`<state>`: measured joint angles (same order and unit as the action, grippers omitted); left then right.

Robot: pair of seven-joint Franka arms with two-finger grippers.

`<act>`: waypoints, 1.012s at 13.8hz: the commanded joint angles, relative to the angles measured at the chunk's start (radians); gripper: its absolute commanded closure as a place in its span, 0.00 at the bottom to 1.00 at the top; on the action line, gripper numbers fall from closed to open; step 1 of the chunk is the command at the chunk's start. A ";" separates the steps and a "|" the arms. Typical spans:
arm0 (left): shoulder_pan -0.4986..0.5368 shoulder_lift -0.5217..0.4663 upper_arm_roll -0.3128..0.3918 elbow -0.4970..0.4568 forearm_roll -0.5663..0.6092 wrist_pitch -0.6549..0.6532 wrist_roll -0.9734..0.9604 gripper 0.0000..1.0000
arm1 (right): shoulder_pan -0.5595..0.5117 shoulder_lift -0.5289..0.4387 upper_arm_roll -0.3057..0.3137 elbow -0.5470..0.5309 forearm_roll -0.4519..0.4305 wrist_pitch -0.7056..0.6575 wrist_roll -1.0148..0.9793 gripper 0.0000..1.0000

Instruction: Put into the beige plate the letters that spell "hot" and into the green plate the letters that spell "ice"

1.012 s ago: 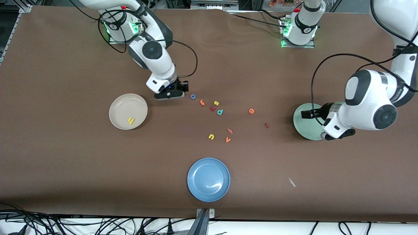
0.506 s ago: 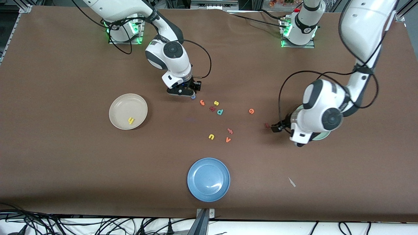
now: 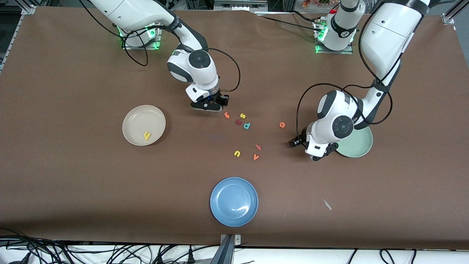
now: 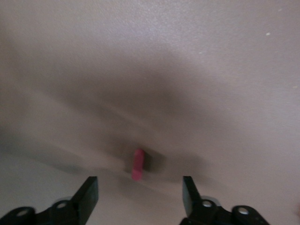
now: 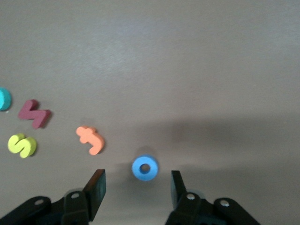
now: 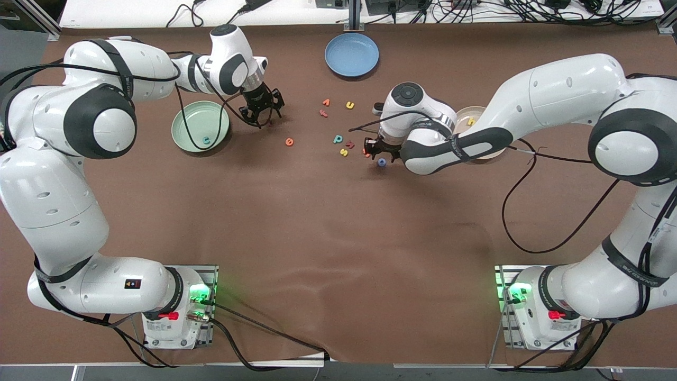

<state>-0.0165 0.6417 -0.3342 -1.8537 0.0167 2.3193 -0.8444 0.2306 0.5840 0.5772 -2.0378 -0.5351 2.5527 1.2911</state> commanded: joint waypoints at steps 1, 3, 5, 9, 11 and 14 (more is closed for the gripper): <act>-0.008 0.003 0.003 -0.013 0.046 0.015 -0.018 0.28 | 0.042 0.043 -0.028 0.045 -0.052 -0.008 0.031 0.36; -0.008 0.004 0.003 -0.012 0.046 0.015 -0.019 0.35 | 0.042 0.043 -0.031 0.045 -0.059 -0.008 0.031 0.38; -0.008 0.009 0.003 -0.010 0.046 0.015 -0.019 0.43 | 0.042 0.042 -0.034 0.042 -0.060 -0.009 0.030 0.38; -0.010 0.009 0.003 -0.009 0.048 0.017 -0.018 0.65 | 0.042 0.040 -0.036 0.039 -0.060 -0.009 0.033 0.38; -0.008 0.010 0.004 -0.009 0.048 0.017 -0.018 0.78 | 0.042 0.043 -0.036 0.038 -0.062 -0.009 0.033 0.39; -0.008 0.010 0.004 -0.009 0.048 0.015 -0.015 0.92 | 0.042 0.043 -0.037 0.028 -0.071 -0.009 0.031 0.46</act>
<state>-0.0185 0.6518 -0.3342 -1.8581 0.0388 2.3216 -0.8444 0.2642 0.6177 0.5451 -2.0154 -0.5762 2.5484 1.2978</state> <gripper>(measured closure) 0.877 0.396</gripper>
